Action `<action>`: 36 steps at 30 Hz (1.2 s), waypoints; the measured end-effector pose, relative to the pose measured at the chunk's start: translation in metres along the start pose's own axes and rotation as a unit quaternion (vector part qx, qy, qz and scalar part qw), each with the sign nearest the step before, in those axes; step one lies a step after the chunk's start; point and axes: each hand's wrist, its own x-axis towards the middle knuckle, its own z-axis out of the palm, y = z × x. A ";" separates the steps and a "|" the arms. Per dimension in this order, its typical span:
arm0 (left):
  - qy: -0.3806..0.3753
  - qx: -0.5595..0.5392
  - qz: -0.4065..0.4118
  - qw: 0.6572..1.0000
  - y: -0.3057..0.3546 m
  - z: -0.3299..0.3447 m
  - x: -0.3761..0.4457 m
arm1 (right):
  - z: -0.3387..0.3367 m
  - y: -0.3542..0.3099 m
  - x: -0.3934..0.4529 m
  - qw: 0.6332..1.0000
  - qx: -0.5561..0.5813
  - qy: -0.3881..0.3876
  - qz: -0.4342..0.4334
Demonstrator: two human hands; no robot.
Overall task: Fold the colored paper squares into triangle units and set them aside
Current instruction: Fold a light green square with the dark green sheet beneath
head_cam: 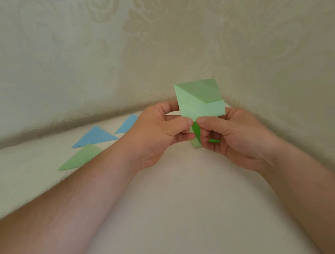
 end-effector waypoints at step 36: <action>0.080 0.022 -0.011 0.996 0.000 -0.015 0.009 | -0.010 -0.011 -0.005 0.986 -0.154 0.045 -0.042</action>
